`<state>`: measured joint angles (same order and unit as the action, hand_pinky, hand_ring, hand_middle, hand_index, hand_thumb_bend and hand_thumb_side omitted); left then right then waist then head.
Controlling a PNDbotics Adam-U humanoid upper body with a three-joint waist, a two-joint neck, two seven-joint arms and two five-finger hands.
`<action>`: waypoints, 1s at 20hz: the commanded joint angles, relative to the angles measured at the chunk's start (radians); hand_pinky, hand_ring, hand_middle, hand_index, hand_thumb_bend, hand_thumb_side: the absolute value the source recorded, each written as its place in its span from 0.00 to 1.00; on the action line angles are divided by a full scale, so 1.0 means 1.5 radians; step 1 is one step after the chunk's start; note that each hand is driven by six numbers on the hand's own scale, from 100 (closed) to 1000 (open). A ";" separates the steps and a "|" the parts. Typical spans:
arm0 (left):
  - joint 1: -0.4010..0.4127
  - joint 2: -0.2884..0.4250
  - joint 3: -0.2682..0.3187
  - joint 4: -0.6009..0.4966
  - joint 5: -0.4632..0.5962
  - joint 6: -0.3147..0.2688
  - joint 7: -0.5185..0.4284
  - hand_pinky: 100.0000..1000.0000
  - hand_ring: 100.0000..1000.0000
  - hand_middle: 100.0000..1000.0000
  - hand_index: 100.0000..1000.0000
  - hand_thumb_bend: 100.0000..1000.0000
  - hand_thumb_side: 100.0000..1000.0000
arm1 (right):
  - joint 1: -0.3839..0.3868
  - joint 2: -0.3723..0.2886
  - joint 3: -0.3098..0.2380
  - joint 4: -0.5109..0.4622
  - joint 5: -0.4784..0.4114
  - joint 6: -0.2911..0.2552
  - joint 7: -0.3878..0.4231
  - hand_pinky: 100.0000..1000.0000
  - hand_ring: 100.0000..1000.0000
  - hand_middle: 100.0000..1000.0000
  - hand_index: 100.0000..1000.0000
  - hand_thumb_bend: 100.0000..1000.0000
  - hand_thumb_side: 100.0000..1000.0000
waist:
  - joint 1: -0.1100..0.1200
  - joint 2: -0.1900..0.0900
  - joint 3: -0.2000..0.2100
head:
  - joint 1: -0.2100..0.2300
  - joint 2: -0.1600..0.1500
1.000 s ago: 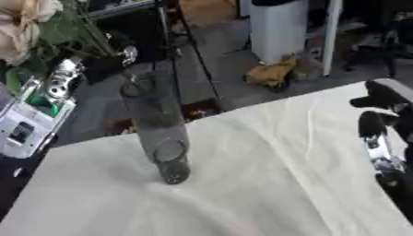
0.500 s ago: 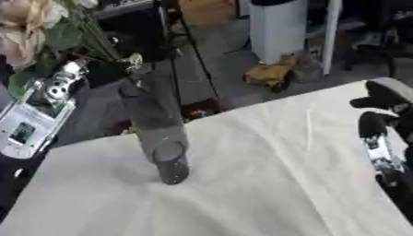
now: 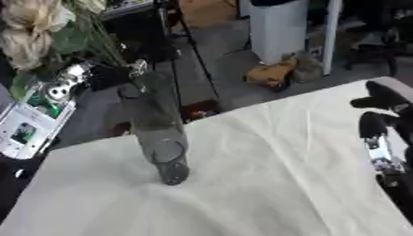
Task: Arrange flowers into the vase.
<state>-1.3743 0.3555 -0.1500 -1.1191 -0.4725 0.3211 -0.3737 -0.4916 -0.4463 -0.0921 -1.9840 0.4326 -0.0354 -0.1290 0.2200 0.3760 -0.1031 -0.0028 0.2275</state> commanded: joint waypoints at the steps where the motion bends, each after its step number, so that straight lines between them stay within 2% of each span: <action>1: -0.016 0.032 0.006 -0.007 -0.004 -0.007 -0.020 1.00 1.00 1.00 1.00 0.00 0.77 | -0.003 -0.010 -0.004 -0.011 -0.004 0.000 -0.002 0.77 0.94 0.70 0.95 0.06 1.00 | -0.005 -0.021 0.003 | -0.002 0.002; 8: -0.018 0.046 0.006 -0.005 -0.025 -0.022 -0.056 1.00 1.00 1.00 1.00 0.00 0.87 | 0.001 -0.010 -0.003 -0.011 -0.005 0.001 -0.002 0.77 0.94 0.70 0.95 0.06 1.00 | -0.003 -0.026 0.007 | -0.002 0.004; 10: -0.019 0.048 0.007 -0.006 -0.033 -0.026 -0.063 1.00 1.00 1.00 1.00 0.06 0.90 | 0.002 -0.010 -0.003 -0.011 -0.005 0.001 -0.002 0.76 0.94 0.70 0.95 0.06 1.00 | -0.002 -0.028 0.008 | -0.002 0.004; 12: -0.019 0.051 0.007 -0.007 -0.044 -0.032 -0.069 1.00 1.00 1.00 1.00 0.18 0.93 | 0.003 -0.010 -0.003 -0.011 -0.005 0.000 -0.002 0.76 0.94 0.70 0.95 0.06 1.00 | -0.001 -0.029 0.009 | -0.002 0.004; 14: -0.017 0.051 0.008 -0.008 -0.053 -0.038 -0.075 1.00 1.00 1.00 1.00 0.23 0.93 | 0.003 -0.010 -0.003 -0.011 -0.005 0.000 -0.002 0.76 0.94 0.70 0.95 0.06 1.00 | -0.001 -0.029 0.009 | -0.002 0.003; 16: -0.016 0.052 0.005 -0.008 -0.065 -0.045 -0.086 1.00 1.00 1.00 1.00 0.34 0.94 | 0.002 -0.010 -0.003 -0.011 -0.005 0.000 -0.002 0.76 0.94 0.70 0.95 0.06 1.00 | 0.000 -0.029 0.008 | -0.001 0.002; 20: -0.016 0.054 0.002 -0.008 -0.100 -0.063 -0.120 1.00 1.00 1.00 1.00 0.39 0.91 | 0.003 -0.010 -0.002 -0.011 -0.006 0.000 -0.003 0.76 0.94 0.70 0.95 0.06 1.00 | 0.001 -0.029 0.008 | 0.000 0.001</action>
<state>-1.3745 0.3965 -0.1505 -1.1170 -0.6050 0.2335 -0.5392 -0.4787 -0.4463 -0.0921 -1.9840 0.4326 -0.0350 -0.1296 0.2307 0.3627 -0.0927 -0.0030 0.2348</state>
